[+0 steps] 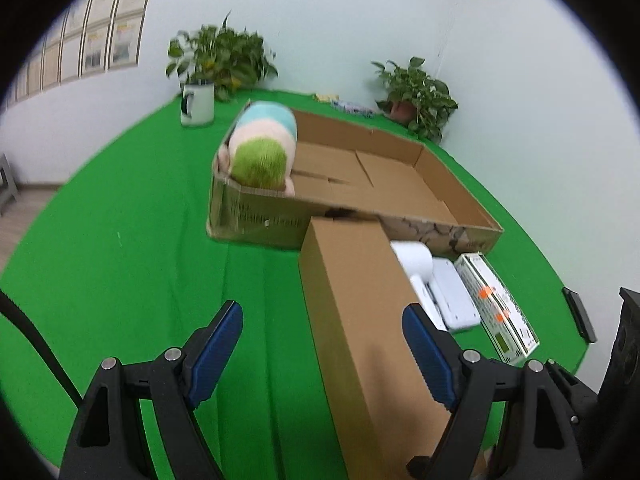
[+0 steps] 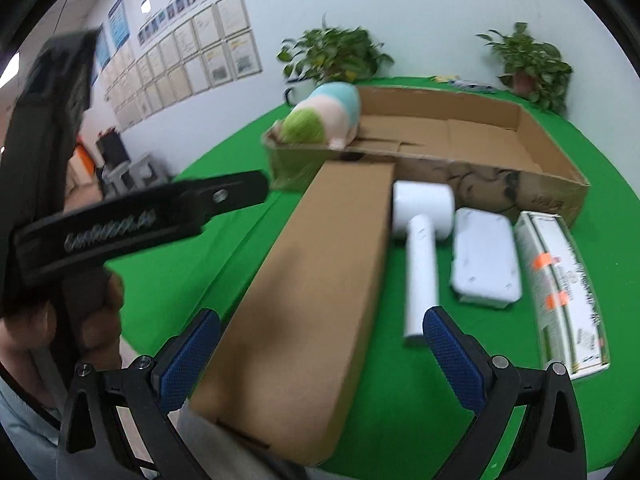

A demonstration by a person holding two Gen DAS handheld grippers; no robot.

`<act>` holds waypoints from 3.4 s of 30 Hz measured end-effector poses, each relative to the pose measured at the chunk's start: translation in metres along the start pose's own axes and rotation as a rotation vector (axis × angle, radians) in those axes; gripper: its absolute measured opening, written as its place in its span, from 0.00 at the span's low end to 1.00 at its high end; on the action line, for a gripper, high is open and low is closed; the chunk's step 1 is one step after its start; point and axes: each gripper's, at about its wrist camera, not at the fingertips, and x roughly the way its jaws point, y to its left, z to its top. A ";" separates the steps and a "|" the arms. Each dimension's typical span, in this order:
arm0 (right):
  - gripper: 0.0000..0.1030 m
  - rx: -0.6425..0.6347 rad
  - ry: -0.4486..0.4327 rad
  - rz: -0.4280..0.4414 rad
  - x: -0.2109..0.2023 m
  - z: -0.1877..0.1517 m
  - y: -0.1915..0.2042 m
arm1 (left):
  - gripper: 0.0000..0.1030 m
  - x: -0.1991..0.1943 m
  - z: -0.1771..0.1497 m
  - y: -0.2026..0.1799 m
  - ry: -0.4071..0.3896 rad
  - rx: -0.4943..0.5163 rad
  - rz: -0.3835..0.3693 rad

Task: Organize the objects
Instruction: 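Move the left tool to the long brown cardboard box, then grasp the long brown box edge with the left tool and lift it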

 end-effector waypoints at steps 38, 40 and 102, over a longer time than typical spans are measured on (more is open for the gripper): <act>0.89 0.264 0.125 0.421 0.019 -0.024 0.000 | 0.66 -0.010 -0.044 0.022 0.144 -0.165 -0.247; 0.88 0.285 0.131 0.451 0.021 -0.026 -0.005 | 0.65 -0.011 -0.042 0.016 0.145 -0.152 -0.223; 0.45 0.125 0.063 0.087 0.008 -0.015 -0.027 | 0.31 0.006 -0.039 0.004 0.205 -0.061 -0.060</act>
